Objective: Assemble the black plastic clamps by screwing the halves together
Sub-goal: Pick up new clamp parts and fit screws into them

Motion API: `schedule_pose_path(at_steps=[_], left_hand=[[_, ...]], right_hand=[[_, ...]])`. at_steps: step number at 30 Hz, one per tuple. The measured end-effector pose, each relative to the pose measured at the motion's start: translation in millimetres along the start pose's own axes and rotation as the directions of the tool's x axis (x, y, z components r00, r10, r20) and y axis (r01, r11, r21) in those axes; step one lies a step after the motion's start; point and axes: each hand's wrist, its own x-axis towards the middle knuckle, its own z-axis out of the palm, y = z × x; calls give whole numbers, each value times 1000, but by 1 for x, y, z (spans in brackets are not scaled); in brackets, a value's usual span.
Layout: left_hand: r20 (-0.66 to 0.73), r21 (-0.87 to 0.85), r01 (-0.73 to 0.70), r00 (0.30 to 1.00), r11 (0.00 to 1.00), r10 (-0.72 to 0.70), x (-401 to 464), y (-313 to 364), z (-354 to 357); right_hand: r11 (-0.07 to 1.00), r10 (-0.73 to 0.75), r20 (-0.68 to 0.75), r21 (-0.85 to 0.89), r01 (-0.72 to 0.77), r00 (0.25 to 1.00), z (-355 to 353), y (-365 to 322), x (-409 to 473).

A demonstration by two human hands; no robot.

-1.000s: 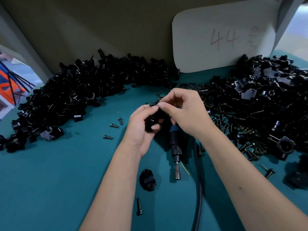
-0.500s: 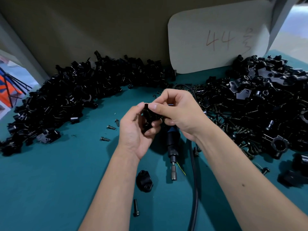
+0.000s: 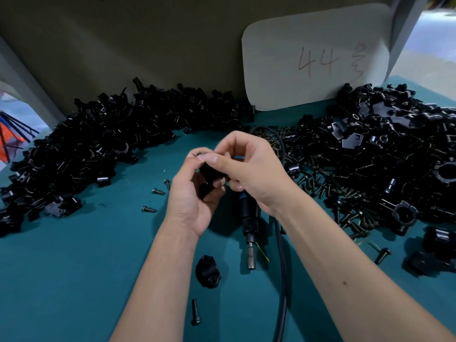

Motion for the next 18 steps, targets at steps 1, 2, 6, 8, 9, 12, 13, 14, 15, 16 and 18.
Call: schedule_pose_path(at_steps=[1,2,6,8,9,12,13,14,15,16,18], left_hand=[[-5,-25,-2,1000,1000,2,1,1,0],[0,-46,-7,1000,999,7,1,2,-1],[31,27,-24,999,999,24,0,2,-2],[23,44,-21,1000,999,20,-1,0,-1],[15,19,-20,1000,1000,20,-1,0,-1],[16,-65,-27,999,997,28,1,4,-2],[17,-56,-28,999,998,29,1,4,-2],[13,-31,-29,999,999,30,1,4,-2],[7,0,-31,999,1000,31,1,3,-1],[3,26,-32,999,999,32,0,2,0],[-3,37,-35,999,999,35,0,1,1]], right_hand=[[1000,-10,25,-12,10,1000,1,-1,-1],[1000,-20,36,-20,21,999,1,0,-1],[1000,-22,-44,-10,22,999,5,2,0],[1000,-8,-53,-10,7,999,6,2,0],[1000,-3,-36,-15,2,999,5,2,0],[1000,-7,-6,-29,7,1000,3,-2,-1],[999,-7,-25,-33,6,1000,3,-2,0],[1000,-1,-57,-30,-1,998,3,-2,0],[1000,10,-95,-22,-12,995,4,-1,0],[1000,24,-125,-10,-26,992,4,0,0],[999,32,-120,-6,-33,992,4,2,0]])
